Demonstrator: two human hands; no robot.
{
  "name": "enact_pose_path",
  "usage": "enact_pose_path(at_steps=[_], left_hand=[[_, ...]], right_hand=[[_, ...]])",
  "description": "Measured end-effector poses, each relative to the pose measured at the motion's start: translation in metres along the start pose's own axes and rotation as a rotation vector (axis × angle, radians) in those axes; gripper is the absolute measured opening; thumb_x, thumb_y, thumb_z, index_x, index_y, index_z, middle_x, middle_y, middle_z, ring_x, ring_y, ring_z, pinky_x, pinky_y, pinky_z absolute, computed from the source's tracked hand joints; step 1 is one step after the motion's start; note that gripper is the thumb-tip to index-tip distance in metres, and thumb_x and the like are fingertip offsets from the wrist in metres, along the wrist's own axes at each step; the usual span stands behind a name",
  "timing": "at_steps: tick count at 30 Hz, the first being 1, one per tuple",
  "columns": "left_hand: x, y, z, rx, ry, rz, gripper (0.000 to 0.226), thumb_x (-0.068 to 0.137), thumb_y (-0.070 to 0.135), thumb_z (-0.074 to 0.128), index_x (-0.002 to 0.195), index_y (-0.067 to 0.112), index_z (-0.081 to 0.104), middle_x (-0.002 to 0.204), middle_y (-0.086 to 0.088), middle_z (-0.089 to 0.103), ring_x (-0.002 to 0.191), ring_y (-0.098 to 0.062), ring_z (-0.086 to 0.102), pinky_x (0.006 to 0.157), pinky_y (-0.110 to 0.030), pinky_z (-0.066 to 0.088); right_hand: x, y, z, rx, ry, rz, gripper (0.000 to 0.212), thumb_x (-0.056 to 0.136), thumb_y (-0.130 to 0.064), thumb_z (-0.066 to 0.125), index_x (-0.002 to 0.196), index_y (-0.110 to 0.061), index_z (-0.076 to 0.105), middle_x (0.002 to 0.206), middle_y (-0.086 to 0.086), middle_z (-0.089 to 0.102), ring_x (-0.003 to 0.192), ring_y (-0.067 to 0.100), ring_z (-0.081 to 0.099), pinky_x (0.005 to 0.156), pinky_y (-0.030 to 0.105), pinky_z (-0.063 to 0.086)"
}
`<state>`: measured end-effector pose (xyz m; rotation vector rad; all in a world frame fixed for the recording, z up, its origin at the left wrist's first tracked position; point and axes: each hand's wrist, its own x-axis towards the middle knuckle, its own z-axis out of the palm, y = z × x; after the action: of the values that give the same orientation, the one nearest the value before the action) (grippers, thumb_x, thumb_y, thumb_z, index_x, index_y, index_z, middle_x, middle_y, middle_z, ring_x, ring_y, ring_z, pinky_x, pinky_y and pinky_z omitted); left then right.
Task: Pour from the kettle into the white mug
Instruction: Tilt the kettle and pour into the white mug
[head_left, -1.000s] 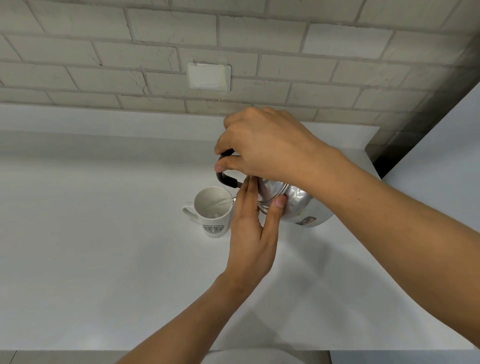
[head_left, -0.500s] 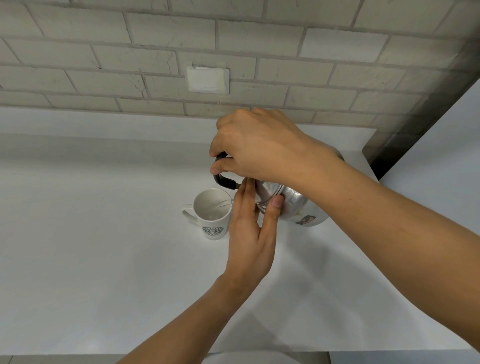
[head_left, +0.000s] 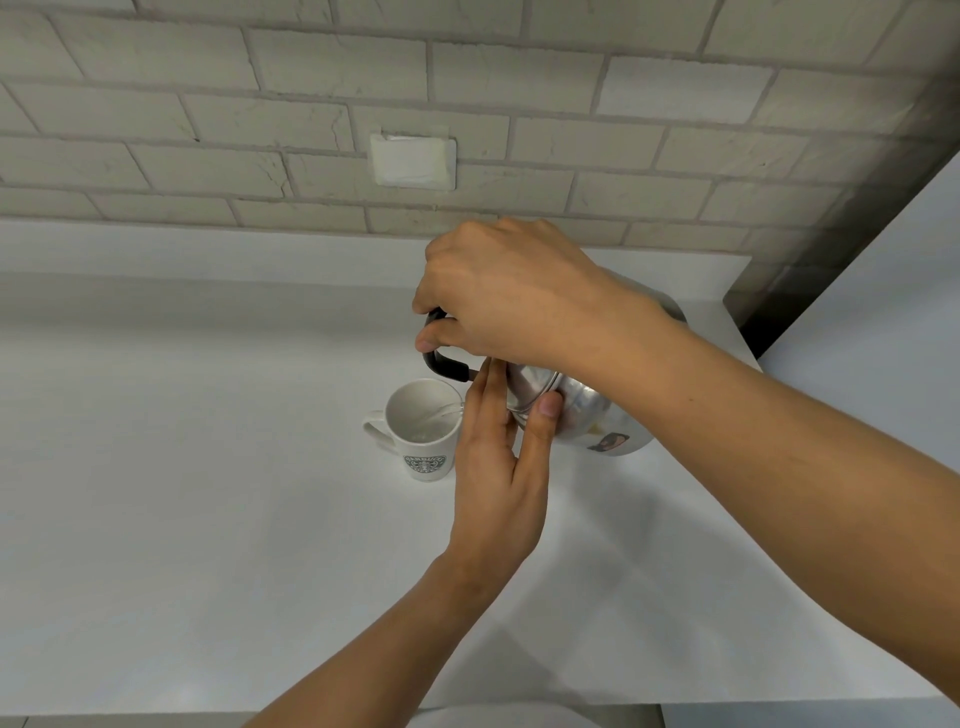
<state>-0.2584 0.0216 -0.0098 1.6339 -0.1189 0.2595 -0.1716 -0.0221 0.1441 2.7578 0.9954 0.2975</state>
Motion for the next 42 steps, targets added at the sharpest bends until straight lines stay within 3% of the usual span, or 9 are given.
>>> enact_pose_path(at_steps=[8,16,22,27,29,31,36,40,42], left_hand=[[0.000,0.000,0.000,-0.048,0.003,-0.017,0.059,0.105,0.055,0.048,0.158,0.029,0.045,0.153,0.011,0.055,0.148,-0.009,0.048,0.119,-0.044,0.046],[0.002,0.002,-0.002,-0.073,-0.011,-0.006,0.063,0.104,0.055,0.048,0.160,0.026,0.043,0.157,0.011,0.054,0.149,-0.004,0.046,0.112,-0.010,0.041],[0.001,0.001,-0.003,-0.072,-0.003,-0.002,0.065,0.104,0.056,0.047,0.161,0.026,0.042,0.158,0.011,0.053,0.148,0.000,0.046,0.106,-0.003,0.040],[0.001,0.000,-0.003,-0.076,0.000,-0.012,0.064,0.104,0.055,0.047,0.160,0.024,0.042,0.157,0.006,0.053,0.147,-0.006,0.049,0.107,-0.005,0.042],[0.001,-0.001,-0.003,-0.085,0.007,-0.007,0.064,0.104,0.053,0.047,0.160,0.023,0.042,0.157,0.006,0.054,0.147,-0.006,0.049,0.105,-0.005,0.042],[0.000,-0.002,-0.003,-0.094,0.013,-0.001,0.062,0.105,0.052,0.047,0.160,0.023,0.043,0.156,0.007,0.054,0.147,-0.006,0.049,0.104,-0.004,0.042],[0.001,-0.003,-0.006,-0.088,0.013,-0.018,0.063,0.105,0.055,0.047,0.161,0.027,0.041,0.158,0.010,0.052,0.149,-0.006,0.047,0.108,-0.006,0.041],[0.002,-0.003,-0.008,-0.040,0.011,-0.008,0.060,0.105,0.055,0.047,0.159,0.030,0.042,0.153,0.013,0.055,0.147,-0.008,0.049,0.118,-0.030,0.045],[0.003,-0.003,-0.009,-0.006,0.004,-0.002,0.059,0.106,0.053,0.048,0.160,0.030,0.041,0.154,0.014,0.053,0.148,-0.007,0.046,0.121,-0.041,0.043]], right_hand=[[0.003,-0.002,0.002,-0.016,0.004,-0.027,0.038,0.096,-0.054,0.063,0.115,-0.022,0.072,0.113,0.001,0.068,0.097,0.033,0.068,0.064,0.036,0.039],[0.007,-0.003,0.002,-0.009,-0.017,-0.046,0.035,0.097,-0.052,0.064,0.108,-0.019,0.070,0.108,0.003,0.067,0.096,0.033,0.067,0.062,0.035,0.038],[0.007,-0.007,-0.002,-0.015,-0.028,-0.050,0.030,0.098,-0.050,0.064,0.096,-0.020,0.065,0.107,0.004,0.066,0.086,0.031,0.062,0.063,0.035,0.036],[0.007,-0.013,-0.005,-0.017,-0.020,-0.053,0.028,0.098,-0.048,0.064,0.088,-0.022,0.058,0.103,0.002,0.063,0.078,0.027,0.049,0.059,0.034,0.030],[0.008,-0.015,-0.005,-0.026,-0.022,-0.058,0.027,0.097,-0.047,0.065,0.091,-0.021,0.062,0.094,0.001,0.053,0.078,0.026,0.046,0.054,0.031,0.025],[0.009,-0.017,-0.006,-0.029,-0.027,-0.066,0.031,0.097,-0.046,0.066,0.083,-0.023,0.051,0.090,0.000,0.046,0.077,0.027,0.046,0.050,0.028,0.019],[0.010,-0.016,-0.005,-0.010,-0.004,-0.069,0.028,0.098,-0.047,0.065,0.089,-0.021,0.059,0.097,0.001,0.057,0.078,0.026,0.048,0.050,0.028,0.021],[0.008,-0.012,-0.002,-0.017,-0.001,-0.056,0.037,0.098,-0.051,0.062,0.097,-0.014,0.067,0.104,0.002,0.066,0.086,0.029,0.064,0.055,0.032,0.032],[0.006,-0.008,-0.001,0.012,0.000,-0.033,0.038,0.098,-0.054,0.060,0.105,-0.020,0.074,0.105,0.000,0.067,0.094,0.031,0.067,0.061,0.035,0.040]])
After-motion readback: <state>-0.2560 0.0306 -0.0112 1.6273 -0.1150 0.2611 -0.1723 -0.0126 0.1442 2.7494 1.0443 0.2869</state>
